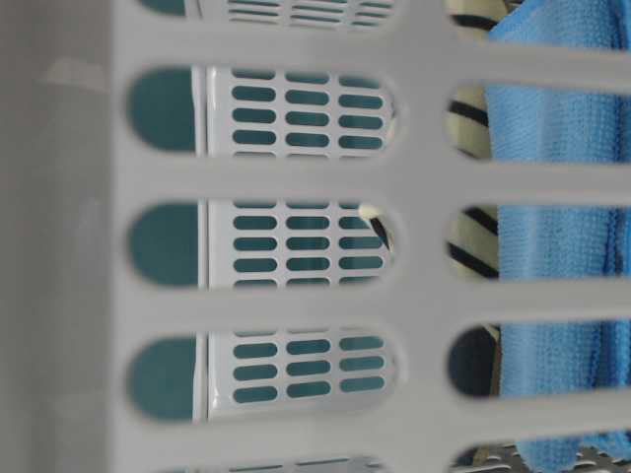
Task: Pick up the blue cloth from the shopping basket with the left arm.
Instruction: 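Lower the left gripper into the basket over the blue cloth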
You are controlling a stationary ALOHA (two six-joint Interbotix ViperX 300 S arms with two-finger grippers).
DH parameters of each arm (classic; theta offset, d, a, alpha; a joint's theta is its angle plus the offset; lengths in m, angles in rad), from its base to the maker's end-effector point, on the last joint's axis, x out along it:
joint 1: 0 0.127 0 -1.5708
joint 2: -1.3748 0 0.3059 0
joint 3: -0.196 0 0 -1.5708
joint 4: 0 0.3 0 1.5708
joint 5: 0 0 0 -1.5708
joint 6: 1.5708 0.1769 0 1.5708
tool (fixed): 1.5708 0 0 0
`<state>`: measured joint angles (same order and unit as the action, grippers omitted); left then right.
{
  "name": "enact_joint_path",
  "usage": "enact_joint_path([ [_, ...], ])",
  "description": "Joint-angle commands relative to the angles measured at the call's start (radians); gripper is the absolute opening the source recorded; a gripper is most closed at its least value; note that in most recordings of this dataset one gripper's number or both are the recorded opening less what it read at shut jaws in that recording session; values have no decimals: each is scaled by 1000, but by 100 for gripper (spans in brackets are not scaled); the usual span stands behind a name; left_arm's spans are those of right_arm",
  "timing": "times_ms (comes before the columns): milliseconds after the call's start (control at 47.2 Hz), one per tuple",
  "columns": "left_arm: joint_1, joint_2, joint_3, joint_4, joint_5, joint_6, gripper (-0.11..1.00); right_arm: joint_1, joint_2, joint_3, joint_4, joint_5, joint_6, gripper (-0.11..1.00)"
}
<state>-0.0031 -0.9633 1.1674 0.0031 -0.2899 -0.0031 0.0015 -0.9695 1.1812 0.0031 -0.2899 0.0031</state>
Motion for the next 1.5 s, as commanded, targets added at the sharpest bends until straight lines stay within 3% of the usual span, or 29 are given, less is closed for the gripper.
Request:
enact_joint_path([
  [0, -17, 15, -78, 40, 37, -12, 6, 2, 11, -20, 2, -6, -2, 1],
  [63, -21, 34, -126, 40, 98, -18, 1, 0, 8, -20, 3, 20, 3, 5],
  [127, -29, 57, -176, 40, 173, -21, 0, 0, 6, -26, 3, 57, 6, -1],
  [296, -67, 155, -339, 40, 434, -23, 0, 0, 6, -72, 6, 120, 6, -1],
  [550, -92, 353, -548, 40, 664, -20, 0, 0, 5, -89, 6, 199, 5, 3],
  [614, -97, 403, -591, 40, 709, -20, 0, 0, 3, -89, 6, 199, 3, 11],
  [825, -109, 578, -741, 41, 838, -43, 1, 0, 3, -89, 6, 202, 6, 70],
  [910, -107, 647, -799, 40, 884, -57, 1, 0, 3, -89, 6, 204, 6, 80],
  [1016, -109, 726, -861, 40, 937, -69, 18, 0, 2, -91, 8, 202, 6, 77],
  [1143, -115, 833, -945, 40, 980, -89, 60, -5, 2, -87, 6, 202, 6, 76],
  [1249, -135, 917, -1000, 41, 986, -103, 86, -5, 0, -87, 8, 201, 6, 76],
  [1312, -147, 971, -1029, 40, 983, -106, 91, -5, 2, -86, 6, 199, 6, 76],
  [1481, -184, 1095, -1089, 41, 989, -109, 88, -5, 0, -86, 6, 199, 6, 76],
])
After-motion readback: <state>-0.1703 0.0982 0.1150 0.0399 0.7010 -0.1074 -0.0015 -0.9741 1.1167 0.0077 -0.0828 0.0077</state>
